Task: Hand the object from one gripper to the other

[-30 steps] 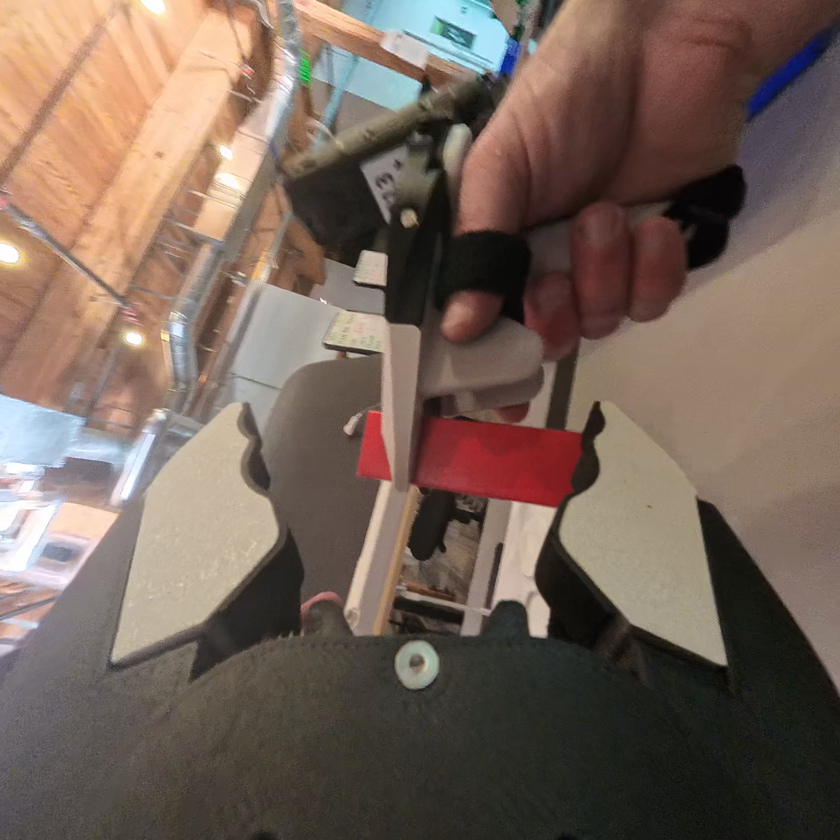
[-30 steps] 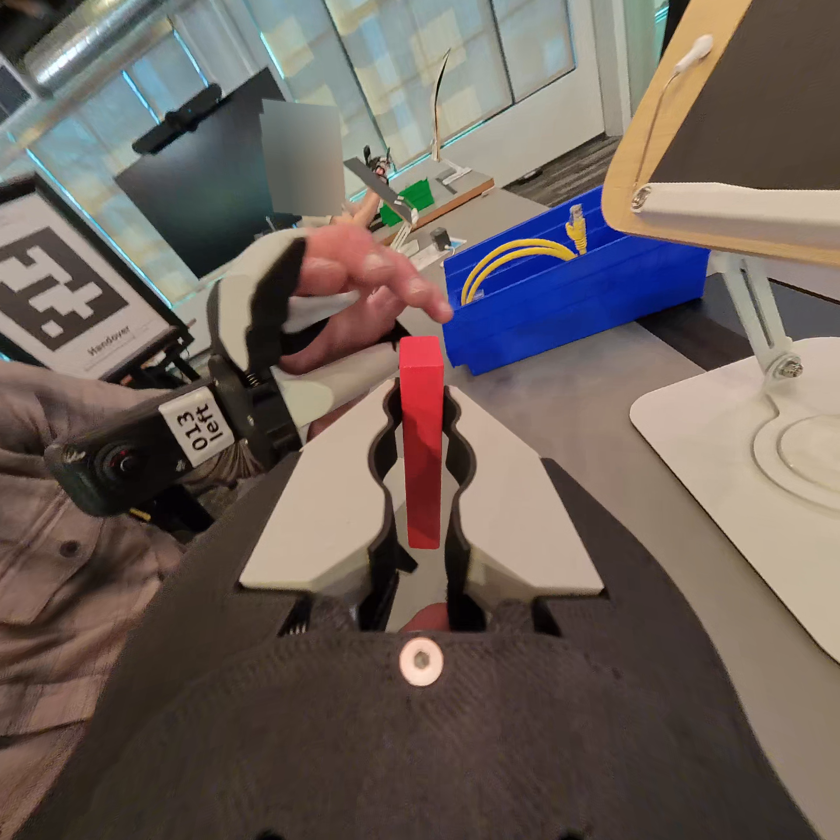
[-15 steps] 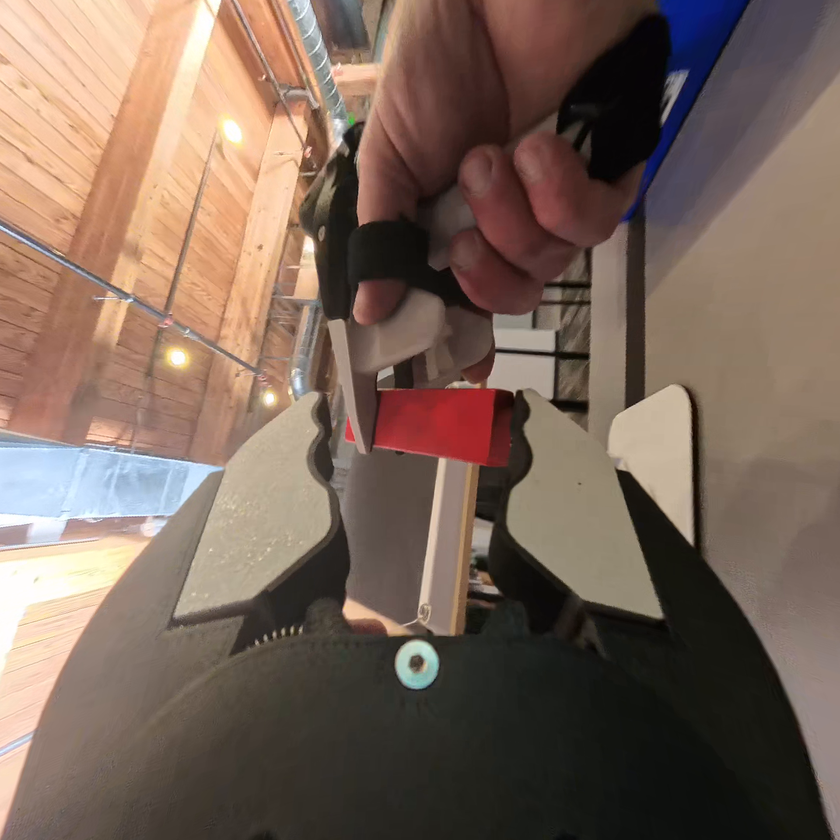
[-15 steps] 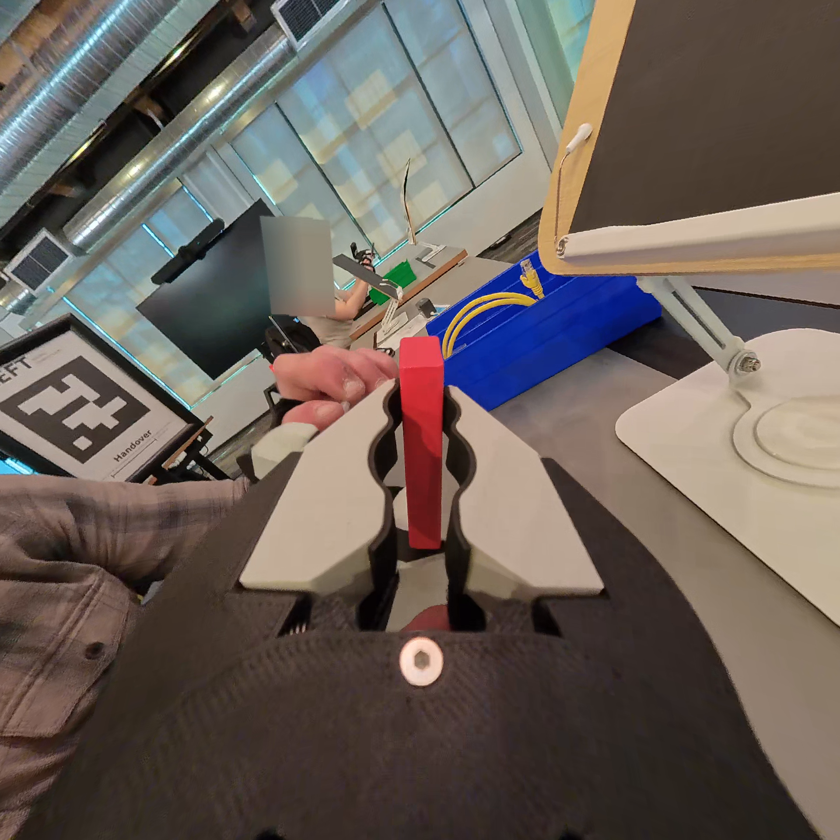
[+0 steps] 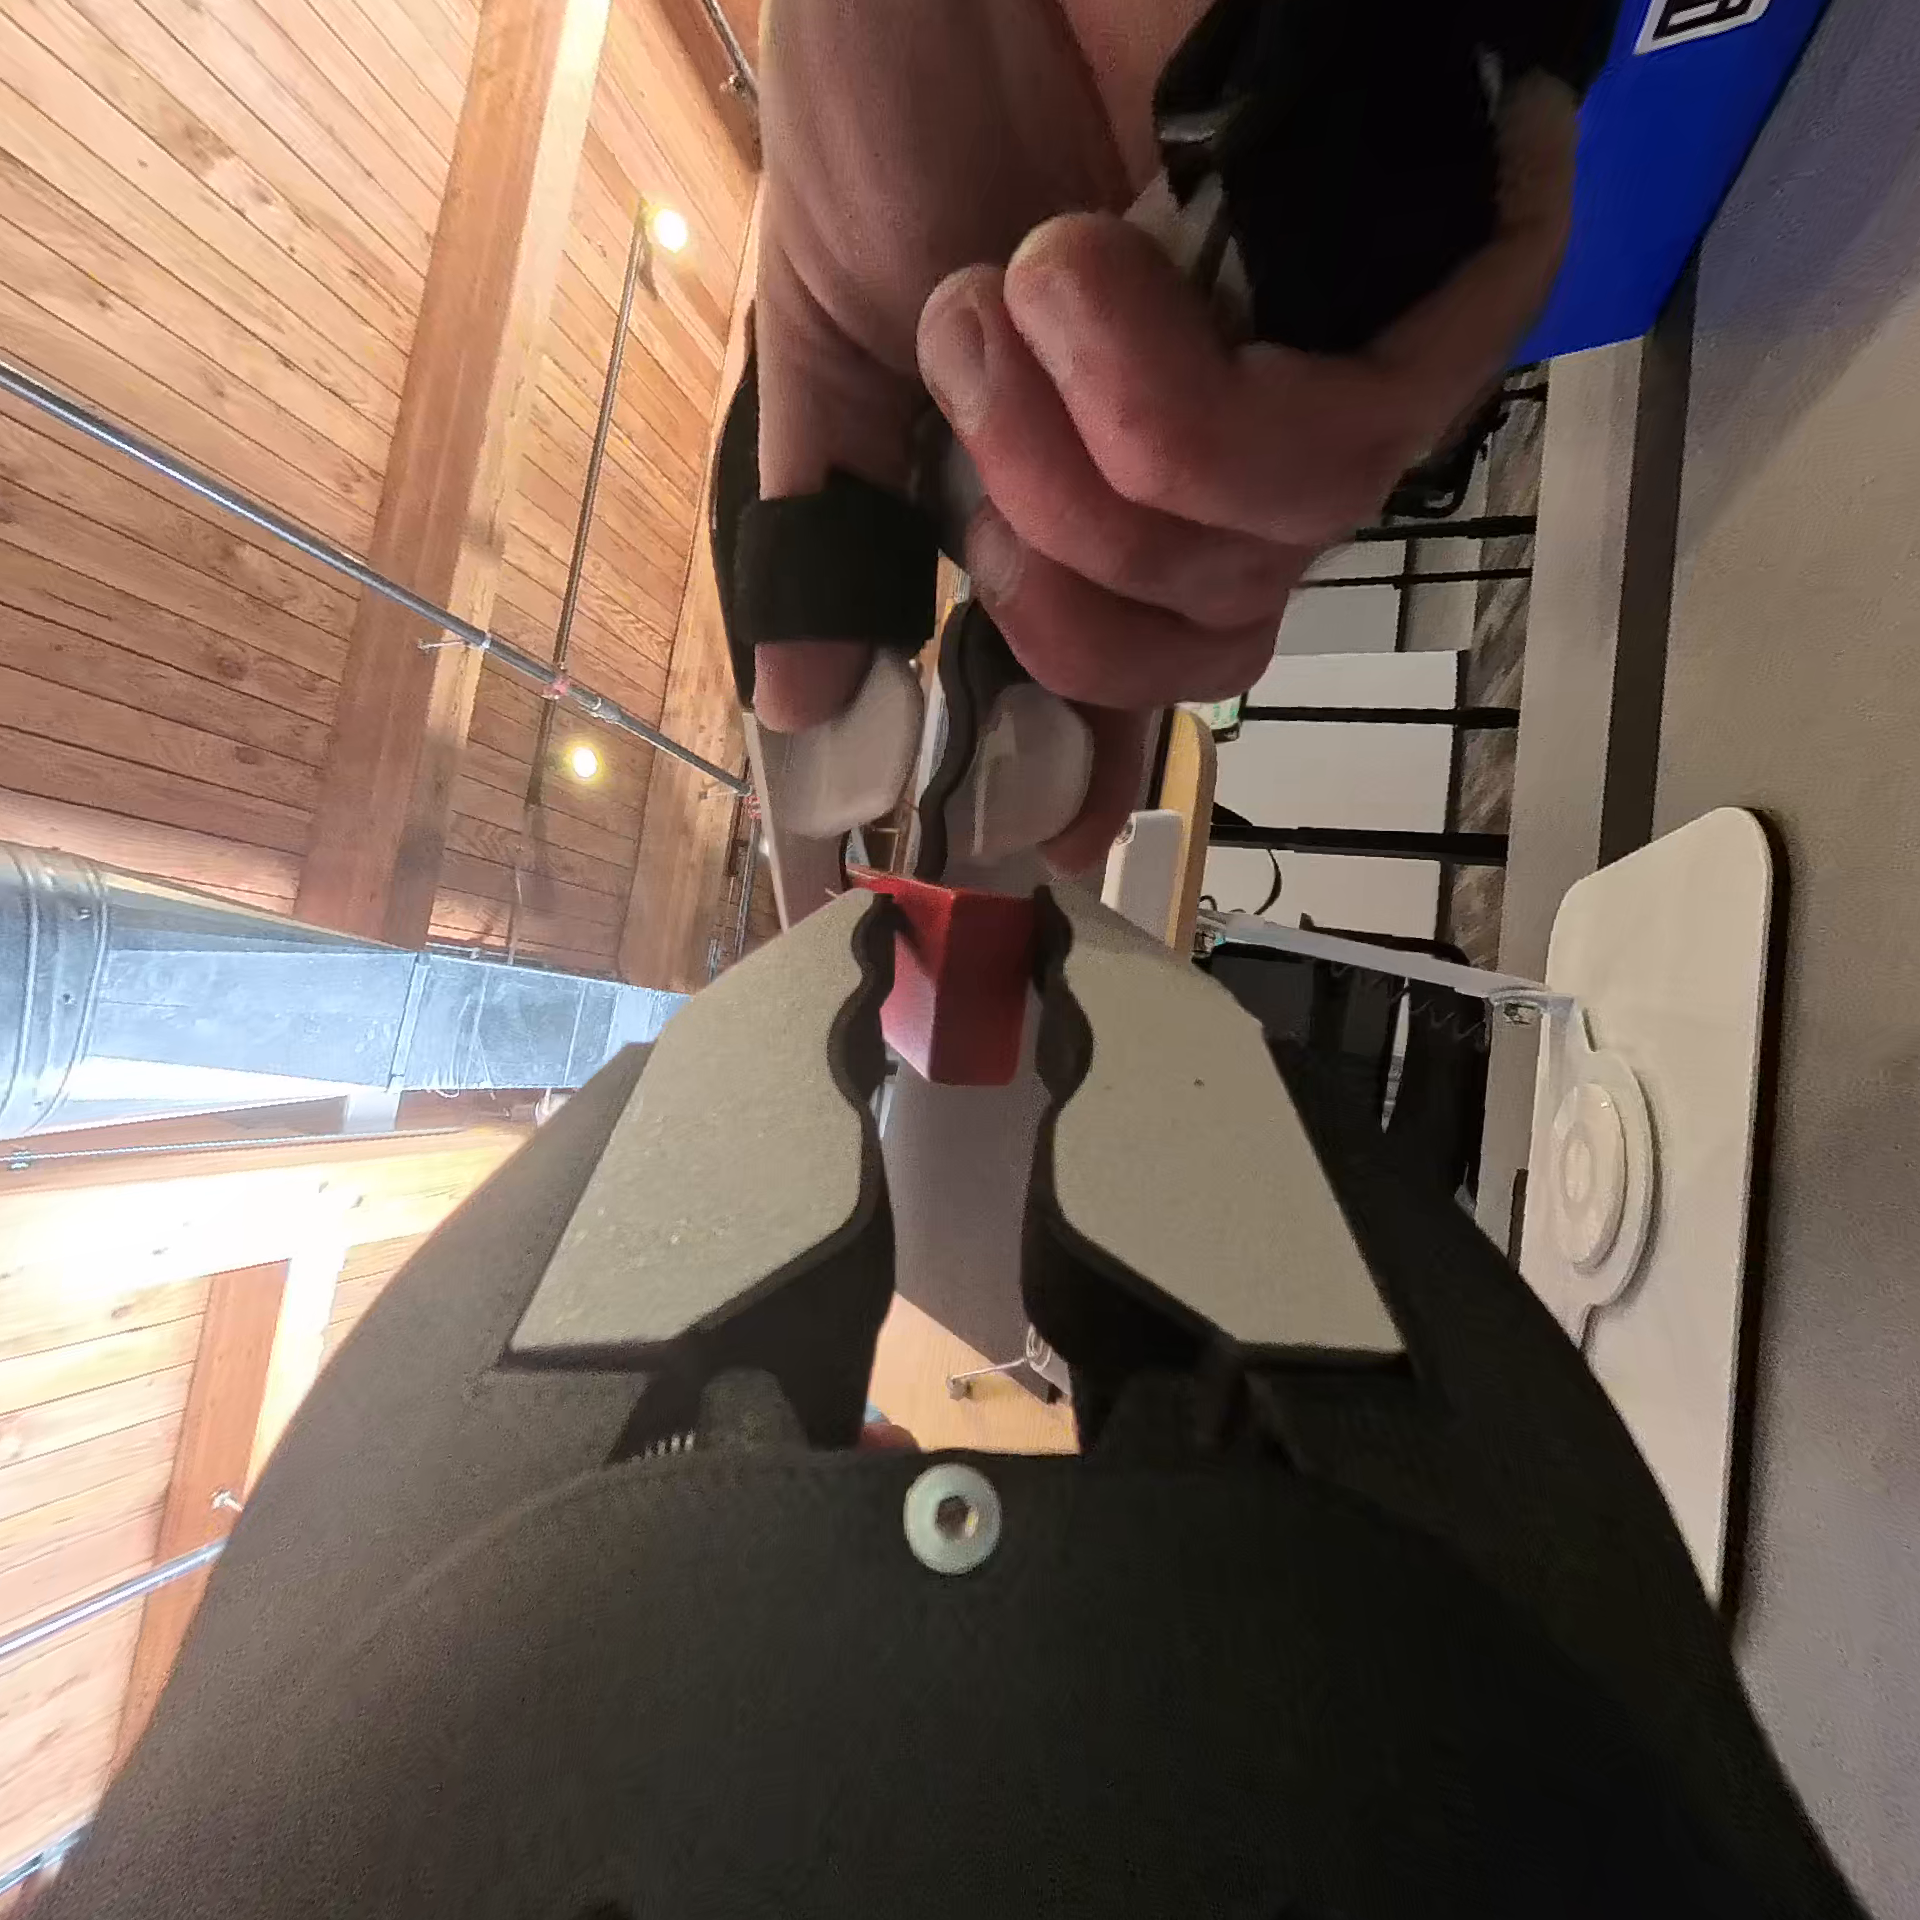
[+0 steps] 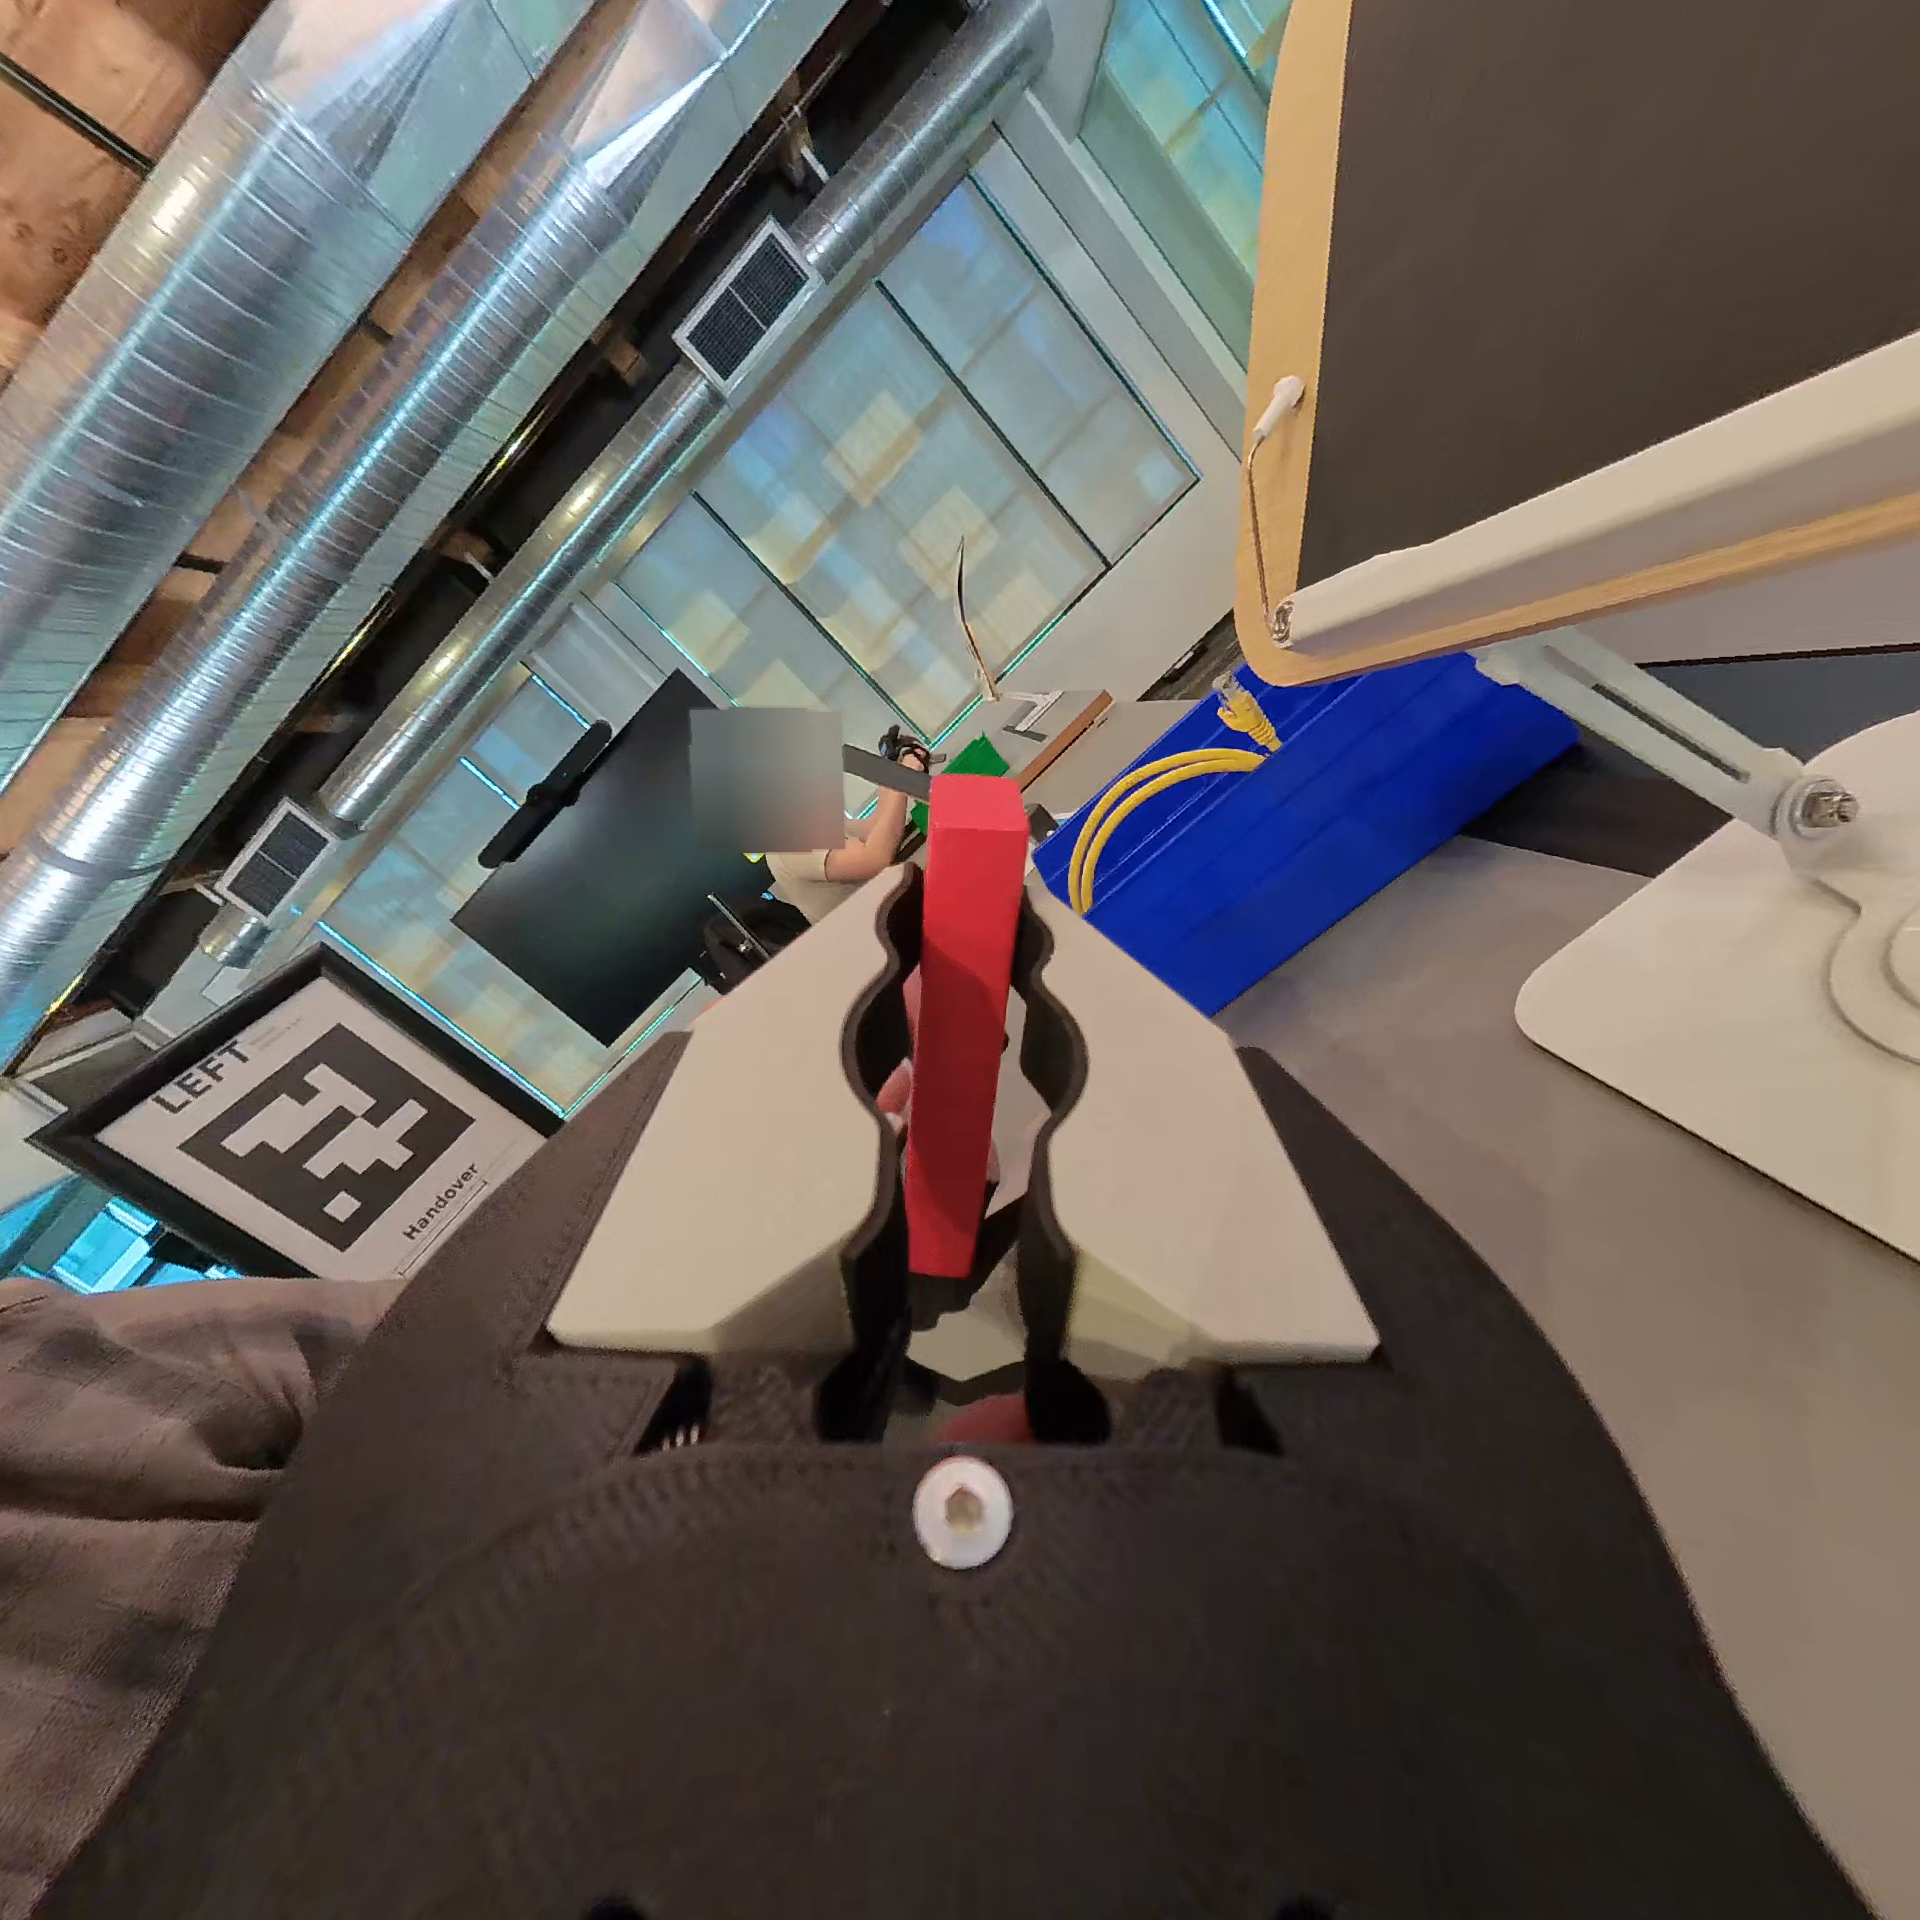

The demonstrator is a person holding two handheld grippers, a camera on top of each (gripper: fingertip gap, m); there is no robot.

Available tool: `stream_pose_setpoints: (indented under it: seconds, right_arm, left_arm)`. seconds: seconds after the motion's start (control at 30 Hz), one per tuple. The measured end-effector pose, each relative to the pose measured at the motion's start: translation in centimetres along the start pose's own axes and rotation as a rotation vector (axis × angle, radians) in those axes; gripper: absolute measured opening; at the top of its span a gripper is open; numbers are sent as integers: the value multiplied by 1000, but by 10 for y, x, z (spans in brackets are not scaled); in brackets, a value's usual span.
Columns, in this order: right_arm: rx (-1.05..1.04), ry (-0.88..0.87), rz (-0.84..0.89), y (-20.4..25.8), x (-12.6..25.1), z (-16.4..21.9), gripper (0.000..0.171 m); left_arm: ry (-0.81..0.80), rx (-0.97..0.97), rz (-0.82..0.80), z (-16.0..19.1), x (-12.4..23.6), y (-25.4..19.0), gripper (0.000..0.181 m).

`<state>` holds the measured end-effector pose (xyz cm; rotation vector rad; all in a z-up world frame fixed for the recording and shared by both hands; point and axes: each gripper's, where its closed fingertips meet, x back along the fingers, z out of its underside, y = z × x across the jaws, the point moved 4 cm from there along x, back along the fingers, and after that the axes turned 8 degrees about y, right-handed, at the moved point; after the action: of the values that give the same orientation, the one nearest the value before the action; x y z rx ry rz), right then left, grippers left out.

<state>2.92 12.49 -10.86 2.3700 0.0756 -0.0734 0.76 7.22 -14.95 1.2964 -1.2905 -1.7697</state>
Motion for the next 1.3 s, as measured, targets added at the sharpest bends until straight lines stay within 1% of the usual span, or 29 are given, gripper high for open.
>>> stream_pose_setpoints:
  seconds: [0.13, 0.2, 0.23, 0.33, 0.4, 0.47, 0.53, 0.6, 0.63, 0.67, 0.7, 0.77, 0.83, 0.9, 0.97, 1.07, 1.13, 1.3]
  right_arm:
    - [-15, -15, 11, -5, 1, 0, 15]
    - [-16, -16, 20, -8, 1, 0, 20]
    - [-9, -20, 25, -8, 1, 0, 25]
    - [22, -26, 38, -7, 2, -3, 28]
    - [65, -31, 79, -10, 5, -6, 37]
    - [137, -33, 141, -14, 11, -11, 48]
    - [288, -20, 235, -15, 18, -17, 51]
    - [528, 39, 321, -7, 22, -19, 49]
    - [670, 87, 343, 1, 21, -17, 45]
    - [814, 137, 361, 9, 20, -12, 38]
    - [956, 185, 376, 17, 18, -7, 32]
    - [1212, 295, 413, 27, 13, 7, 32]
    - [1387, 395, 464, 28, 9, 19, 32]
    - [1503, 459, 505, 24, 5, 27, 32]
    - [1617, 490, 540, 22, 3, 33, 32]
    - [1774, 516, 565, 25, 0, 39, 30]
    - [1831, 534, 553, 26, -1, 44, 29]
    - [1881, 629, 515, 21, -1, 56, 27]
  left_arm:
    - [-3, 26, -6, 1, 0, 3, 20]
    - [4, 51, -12, 3, 0, 8, 17]
    - [6, 67, 5, 4, 0, 9, 17]
    - [9, 116, 28, 8, 0, 14, 16]
    - [15, 145, 48, 11, -1, 17, 16]
    - [15, 178, 133, 15, -3, 15, 16]
    - [50, 212, 173, 24, -6, 18, 16]
    - [44, 240, 285, 30, -6, 15, 16]
    - [55, 256, 290, 34, -7, 18, 16]
    - [64, 266, 316, 36, -7, 19, 16]
    - [53, 279, 378, 36, -6, 18, 17]
    - [44, 332, 428, 36, -5, 23, 16]
    - [27, 372, 529, 33, -1, 23, 17]
    - [23, 398, 576, 31, 2, 26, 16]
    - [15, 406, 669, 27, 7, 24, 16]
    - [21, 402, 724, 28, 11, 23, 16]
    - [6, 410, 759, 28, 14, 23, 17]
    - [-41, 434, 835, 23, 22, 25, 17]
